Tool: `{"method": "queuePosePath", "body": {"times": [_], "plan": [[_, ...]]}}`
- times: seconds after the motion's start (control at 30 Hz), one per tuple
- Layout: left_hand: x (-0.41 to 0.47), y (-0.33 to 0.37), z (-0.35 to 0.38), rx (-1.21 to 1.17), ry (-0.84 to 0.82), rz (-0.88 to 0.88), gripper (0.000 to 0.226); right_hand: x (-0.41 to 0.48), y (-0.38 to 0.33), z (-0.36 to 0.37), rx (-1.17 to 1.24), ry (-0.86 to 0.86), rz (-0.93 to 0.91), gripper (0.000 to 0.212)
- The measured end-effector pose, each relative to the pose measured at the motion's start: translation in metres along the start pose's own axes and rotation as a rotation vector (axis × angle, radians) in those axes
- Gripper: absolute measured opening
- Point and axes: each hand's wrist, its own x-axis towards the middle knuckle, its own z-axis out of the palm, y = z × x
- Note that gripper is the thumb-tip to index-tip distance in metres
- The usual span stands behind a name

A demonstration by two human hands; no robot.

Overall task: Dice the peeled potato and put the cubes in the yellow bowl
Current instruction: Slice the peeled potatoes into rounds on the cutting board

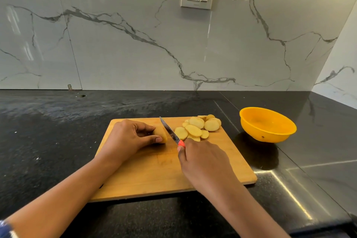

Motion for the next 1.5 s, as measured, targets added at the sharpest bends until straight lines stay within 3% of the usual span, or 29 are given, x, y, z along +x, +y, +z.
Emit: {"method": "queuePosePath", "body": {"times": [0.17,0.27,0.37,0.5,0.6,0.67,0.73,0.83,0.93,1.03,1.13,1.33,1.5], "plan": [[0.000,-0.001,0.002,0.016,0.015,0.030,0.052,0.007,-0.002,0.004,-0.010,0.023,-0.027,0.034],[0.002,-0.004,-0.001,-0.052,-0.010,0.007,0.066,0.015,0.004,0.008,0.015,0.090,-0.008,0.033],[0.006,-0.007,-0.008,-0.147,-0.136,0.013,0.081,0.021,0.016,0.011,0.052,0.148,0.043,0.035],[0.008,-0.012,-0.012,-0.116,-0.271,0.060,0.072,0.022,0.025,0.014,0.090,0.204,0.068,0.036],[0.016,-0.005,-0.019,-0.059,-0.361,0.048,0.093,0.024,0.028,0.017,0.118,0.174,0.093,0.036],[0.029,0.011,-0.022,0.077,-0.469,0.030,0.107,0.024,0.031,0.018,0.134,0.181,0.115,0.035],[0.047,0.030,-0.021,0.370,-0.593,0.038,0.108,0.024,0.034,0.017,0.143,0.199,0.137,0.036],[0.065,0.054,-0.009,0.758,-0.705,0.040,0.082,0.025,0.035,0.016,0.151,0.190,0.189,0.038],[0.074,0.062,0.005,0.886,-0.755,0.047,0.060,0.025,0.035,0.017,0.160,0.175,0.218,0.036],[0.076,0.065,0.003,0.834,-0.732,0.057,0.053,0.025,0.035,0.018,0.168,0.174,0.236,0.036],[0.073,0.066,-0.010,0.722,-0.598,0.127,0.051,0.024,0.035,0.018,0.163,0.177,0.235,0.037],[0.038,0.030,-0.026,0.171,-0.361,0.132,0.085,0.021,0.035,0.018,0.163,0.208,0.201,0.037],[0.017,-0.017,-0.028,0.054,-0.278,0.038,0.091,0.020,0.033,0.019,0.149,0.190,0.182,0.037]]}}
